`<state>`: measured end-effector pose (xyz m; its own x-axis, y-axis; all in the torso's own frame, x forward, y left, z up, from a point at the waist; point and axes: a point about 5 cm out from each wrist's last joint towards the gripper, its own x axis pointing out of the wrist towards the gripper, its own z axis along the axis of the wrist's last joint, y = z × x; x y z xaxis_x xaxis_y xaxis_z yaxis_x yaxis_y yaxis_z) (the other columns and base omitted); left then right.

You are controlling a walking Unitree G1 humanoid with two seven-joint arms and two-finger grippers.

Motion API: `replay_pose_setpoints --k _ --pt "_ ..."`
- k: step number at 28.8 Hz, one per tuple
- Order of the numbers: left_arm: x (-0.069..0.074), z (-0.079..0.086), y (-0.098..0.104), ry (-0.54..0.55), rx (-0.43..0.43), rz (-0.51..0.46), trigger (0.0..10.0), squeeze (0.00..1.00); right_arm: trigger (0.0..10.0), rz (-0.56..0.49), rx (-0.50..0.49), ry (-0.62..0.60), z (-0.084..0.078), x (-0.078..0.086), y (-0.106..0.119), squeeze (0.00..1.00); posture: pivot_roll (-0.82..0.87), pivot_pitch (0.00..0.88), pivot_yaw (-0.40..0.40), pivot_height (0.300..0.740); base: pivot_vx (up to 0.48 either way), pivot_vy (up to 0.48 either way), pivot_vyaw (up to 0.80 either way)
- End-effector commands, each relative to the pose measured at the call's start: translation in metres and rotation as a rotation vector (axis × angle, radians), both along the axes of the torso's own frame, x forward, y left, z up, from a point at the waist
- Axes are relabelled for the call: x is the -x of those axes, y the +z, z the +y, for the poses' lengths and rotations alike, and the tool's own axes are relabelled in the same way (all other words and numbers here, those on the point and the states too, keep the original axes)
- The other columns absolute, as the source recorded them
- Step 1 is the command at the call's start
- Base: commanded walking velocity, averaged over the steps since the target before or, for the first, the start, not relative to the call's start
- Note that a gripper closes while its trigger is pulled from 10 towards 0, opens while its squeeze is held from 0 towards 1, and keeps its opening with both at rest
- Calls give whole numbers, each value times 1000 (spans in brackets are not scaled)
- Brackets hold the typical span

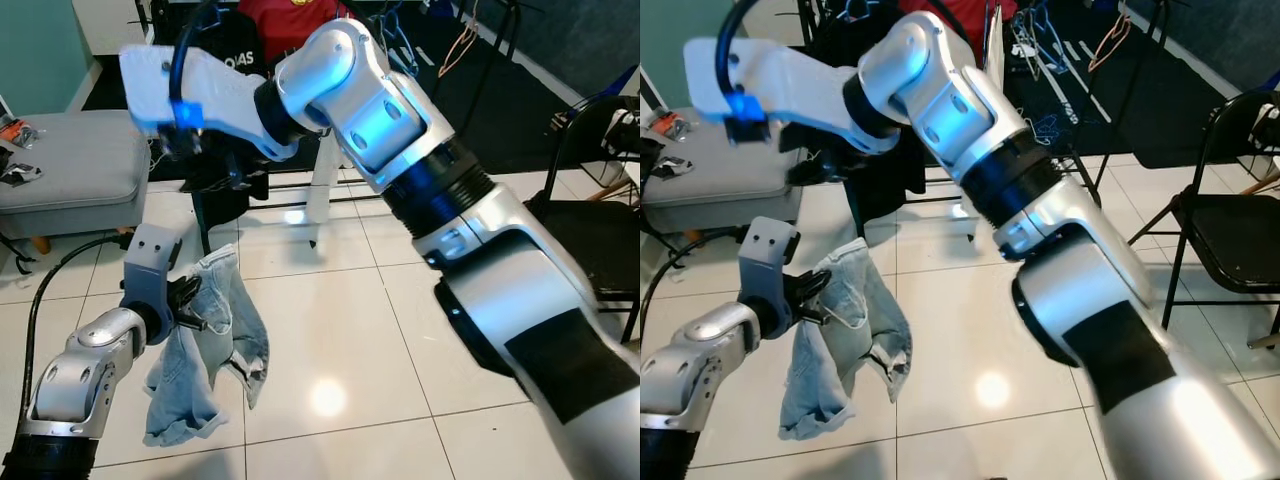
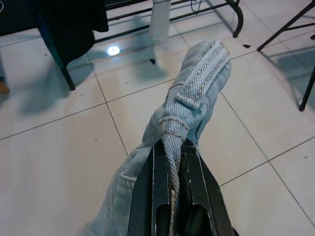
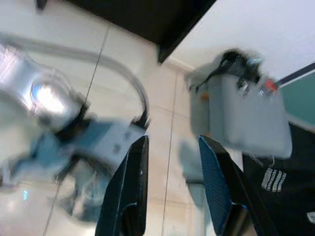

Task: Hang hanger

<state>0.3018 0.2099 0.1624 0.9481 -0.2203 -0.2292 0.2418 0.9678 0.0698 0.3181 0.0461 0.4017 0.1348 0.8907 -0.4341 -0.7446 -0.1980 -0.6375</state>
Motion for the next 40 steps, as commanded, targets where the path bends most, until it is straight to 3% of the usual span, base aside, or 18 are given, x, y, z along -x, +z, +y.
replay_pose_setpoints --k 1,3,4,8,9,11,12,13,14,15,18,22,24,25,27,31,35,40 --pt "0 -4 4 7 16 -12 0 0 10000 90 -98 -65 -8 -10 -1 0 30 136 -76 740 0 0 0" --pt "1 -5 3 18 19 -5 0 0 10000 130 -129 -117 -15 -18 -7 0 30 133 -81 740 0 0 0" --pt "3 -6 0 42 36 -4 0 0 10000 210 -163 -222 -32 -34 -39 0 36 115 -102 740 0 0 0" --pt "5 -6 -3 67 56 -5 0 0 10000 295 -186 -322 -51 -46 -76 0 36 115 -102 740 0 0 0" --pt "10 -10 -16 90 83 22 6078 0 10000 322 -244 -503 -82 -59 -131 0 33 62 -75 740 0 0 0" --pt "10 -10 -16 90 83 22 6078 0 10000 322 -244 -503 -82 -59 -131 0 33 62 -75 740 0 0 0" --pt "14 -12 -28 113 95 48 6078 0 10000 354 -289 -632 -106 -59 -175 0 29 50 -72 740 0 0 0" --pt "17 -13 -40 146 105 68 10000 0 10000 406 -350 -727 -127 -52 -214 0 26 38 -79 740 0 0 0" --pt "17 -13 -40 146 105 68 10000 0 10000 406 -350 -727 -127 -52 -214 0 26 38 -79 740 0 0 0" --pt "19 -14 -52 186 100 78 10000 0 10000 453 -417 -833 -147 -44 -248 0 21 24 -79 740 0 0 0" --pt "20 -17 -70 245 111 124 10000 0 10000 505 -550 -1009 -172 -32 -286 0 11 9 -78 740 0 0 0" --pt "24 -24 -86 299 121 150 10000 0 10000 599 -716 -1191 -192 -17 -317 0 15 0 -82 740 0 0 0" --pt "24 -24 -86 299 121 150 10000 0 10000 599 -716 -1191 -192 -17 -317 0 15 0 -82 740 0 0 0" --pt "26 -28 -95 312 135 174 10000 0 10000 646 -767 -1285 -199 -7 -334 0 18 0 -86 740 0 0 0" --pt "32 -40 -106 317 85 217 10000 0 10000 762 -701 -1476 -202 19 -374 0 46 0 -77 740 0 0 0" --pt "34 -46 -112 312 49 247 10000 0 10000 755 -631 -1528 -201 30 -388 0 52 0 -72 740 0 0 0" --pt "34 -45 -115 314 104 262 10000 0 10000 718 -685 -1517 -195 29 -387 0 44 0 -74 740 0 0 0" --pt "23 -28 -110 412 30 159 10000 0 10000 731 -724 -1471 -186 21 -383 0 49 0 -84 740 0 0 0"
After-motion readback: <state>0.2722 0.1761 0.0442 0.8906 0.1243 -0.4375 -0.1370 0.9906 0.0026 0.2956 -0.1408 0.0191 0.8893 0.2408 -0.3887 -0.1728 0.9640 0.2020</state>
